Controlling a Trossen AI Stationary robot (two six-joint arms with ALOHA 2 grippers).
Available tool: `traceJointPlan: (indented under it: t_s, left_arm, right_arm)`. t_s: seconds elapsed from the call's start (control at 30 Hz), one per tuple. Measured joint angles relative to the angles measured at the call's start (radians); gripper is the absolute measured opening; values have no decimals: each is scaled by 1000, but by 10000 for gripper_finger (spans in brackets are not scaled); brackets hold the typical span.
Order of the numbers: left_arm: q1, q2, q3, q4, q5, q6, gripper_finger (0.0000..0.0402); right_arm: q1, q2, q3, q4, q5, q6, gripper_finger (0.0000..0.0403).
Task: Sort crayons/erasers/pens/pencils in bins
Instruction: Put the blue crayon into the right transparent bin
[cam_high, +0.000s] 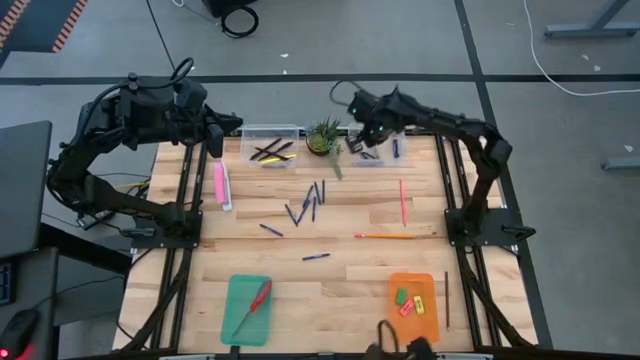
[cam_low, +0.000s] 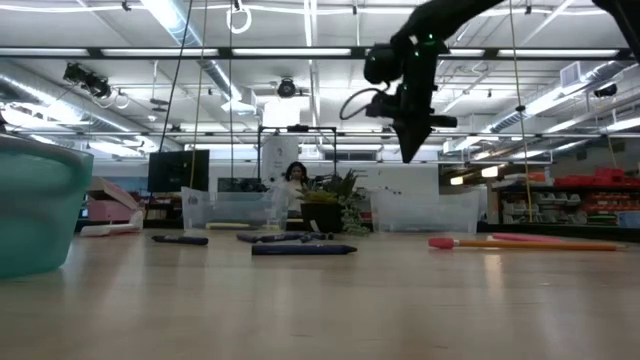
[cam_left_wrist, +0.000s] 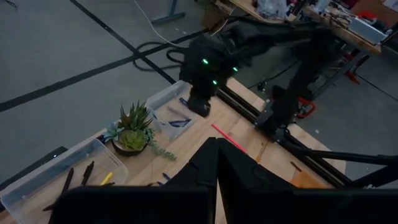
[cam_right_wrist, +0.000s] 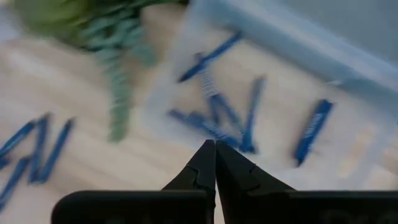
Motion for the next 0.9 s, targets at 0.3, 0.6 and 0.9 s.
traceJointPlan:
  t_s: [0.3,0.6,0.9]
  left_arm:
    - [0,1,0,2,7,19,26]
    - [0,1,0,5,7,25,14]
    - [0,1,0,18,7,-1,22]
  right_arm:
    - [-119,-9,0,18,-132,29,31]
    - [112,-6,1,177,-263,133,126]
    - [293,120,2,306,-230,352,176]
